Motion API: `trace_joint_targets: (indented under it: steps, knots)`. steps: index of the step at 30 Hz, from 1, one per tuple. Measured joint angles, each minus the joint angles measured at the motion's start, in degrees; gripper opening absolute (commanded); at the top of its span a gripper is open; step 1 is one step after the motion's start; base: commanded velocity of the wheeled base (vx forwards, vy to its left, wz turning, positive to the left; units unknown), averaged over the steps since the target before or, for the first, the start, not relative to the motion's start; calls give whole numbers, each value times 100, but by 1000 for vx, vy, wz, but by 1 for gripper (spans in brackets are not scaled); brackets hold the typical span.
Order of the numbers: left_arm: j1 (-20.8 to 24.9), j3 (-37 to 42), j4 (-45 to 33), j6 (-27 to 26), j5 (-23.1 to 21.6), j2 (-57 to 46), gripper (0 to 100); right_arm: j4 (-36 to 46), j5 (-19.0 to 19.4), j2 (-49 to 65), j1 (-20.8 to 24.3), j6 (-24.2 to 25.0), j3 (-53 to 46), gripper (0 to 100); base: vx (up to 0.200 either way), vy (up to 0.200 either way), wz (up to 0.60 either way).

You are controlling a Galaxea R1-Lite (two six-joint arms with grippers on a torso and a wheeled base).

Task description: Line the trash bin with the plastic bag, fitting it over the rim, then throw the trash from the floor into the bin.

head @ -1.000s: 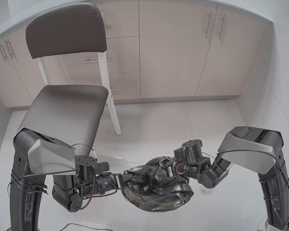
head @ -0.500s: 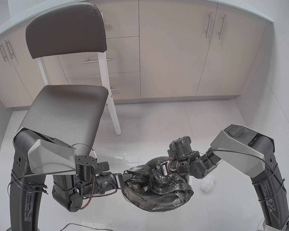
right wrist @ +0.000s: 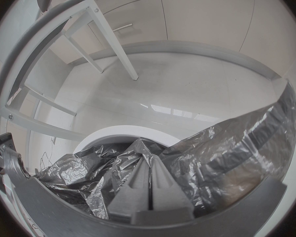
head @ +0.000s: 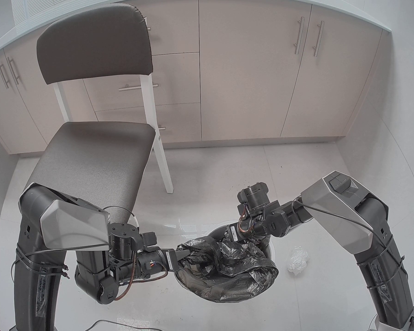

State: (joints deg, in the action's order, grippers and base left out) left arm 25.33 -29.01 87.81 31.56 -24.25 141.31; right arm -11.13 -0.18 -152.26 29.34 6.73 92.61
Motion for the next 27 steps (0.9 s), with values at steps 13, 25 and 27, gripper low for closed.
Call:
trace_joint_targets:
  steps: [13, 25, 27]
  knots:
    - [-4, 0, 0, -66, 0, 11, 0, 624, 87, -122, 210, -82, 523, 100, 0, 0, 0]
    - [-1, 5, 0, -66, 0, 11, 0, -105, -22, 981, 371, 71, -1073, 100, 0, 0, 0]
    - [-1, 2, -2, -66, -2, 11, 0, -382, -55, 1309, 340, 107, -1460, 100, 0, 0, 0]
